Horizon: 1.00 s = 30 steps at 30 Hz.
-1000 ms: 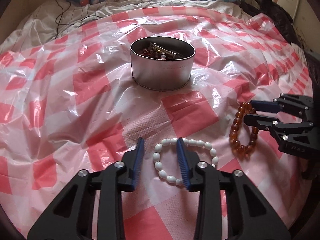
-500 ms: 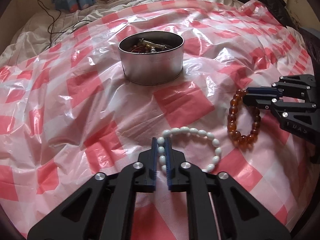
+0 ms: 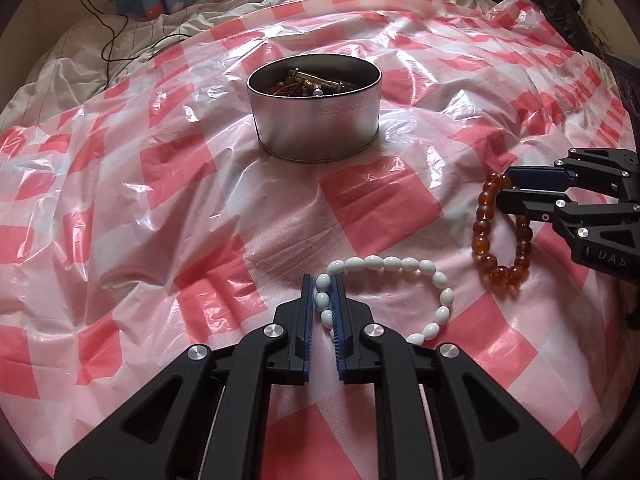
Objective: Organize jewelry
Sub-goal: 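Grasp the white bead bracelet with the left tool while the right tool grasps the amber bead bracelet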
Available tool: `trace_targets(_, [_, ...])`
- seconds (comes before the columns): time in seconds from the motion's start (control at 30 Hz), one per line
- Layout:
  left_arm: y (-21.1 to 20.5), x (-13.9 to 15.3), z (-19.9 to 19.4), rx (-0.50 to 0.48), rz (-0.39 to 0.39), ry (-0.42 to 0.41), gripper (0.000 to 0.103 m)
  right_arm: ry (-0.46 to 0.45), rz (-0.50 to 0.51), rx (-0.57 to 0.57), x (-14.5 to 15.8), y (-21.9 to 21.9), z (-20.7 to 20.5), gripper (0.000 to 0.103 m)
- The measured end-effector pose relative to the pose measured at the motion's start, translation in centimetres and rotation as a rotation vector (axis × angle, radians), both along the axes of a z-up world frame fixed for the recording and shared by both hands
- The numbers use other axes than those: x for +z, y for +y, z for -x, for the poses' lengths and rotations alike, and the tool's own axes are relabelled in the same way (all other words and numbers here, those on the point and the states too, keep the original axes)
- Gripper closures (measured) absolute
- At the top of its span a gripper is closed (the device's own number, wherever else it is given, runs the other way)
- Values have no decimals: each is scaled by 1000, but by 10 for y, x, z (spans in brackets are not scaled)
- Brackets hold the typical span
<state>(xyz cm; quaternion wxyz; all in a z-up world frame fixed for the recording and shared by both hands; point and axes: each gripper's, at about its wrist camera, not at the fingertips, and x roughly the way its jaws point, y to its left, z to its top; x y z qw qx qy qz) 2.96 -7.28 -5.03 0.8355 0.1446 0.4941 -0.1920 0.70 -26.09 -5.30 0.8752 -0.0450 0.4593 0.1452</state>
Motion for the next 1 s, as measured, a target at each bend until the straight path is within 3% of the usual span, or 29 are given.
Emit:
trace_targets(0.07, [-1,0,0,-1,-7,-4,95,-5,1,0,1,0,1,90])
trace_targets(0.33, [-1,12,2,2,14,-53,96,-70,-35,-4,16,-4,6,91])
trace_targets(1.0, [1,29,8,10,-20,-145,96,-122,-144,-39,37,-21,7,91])
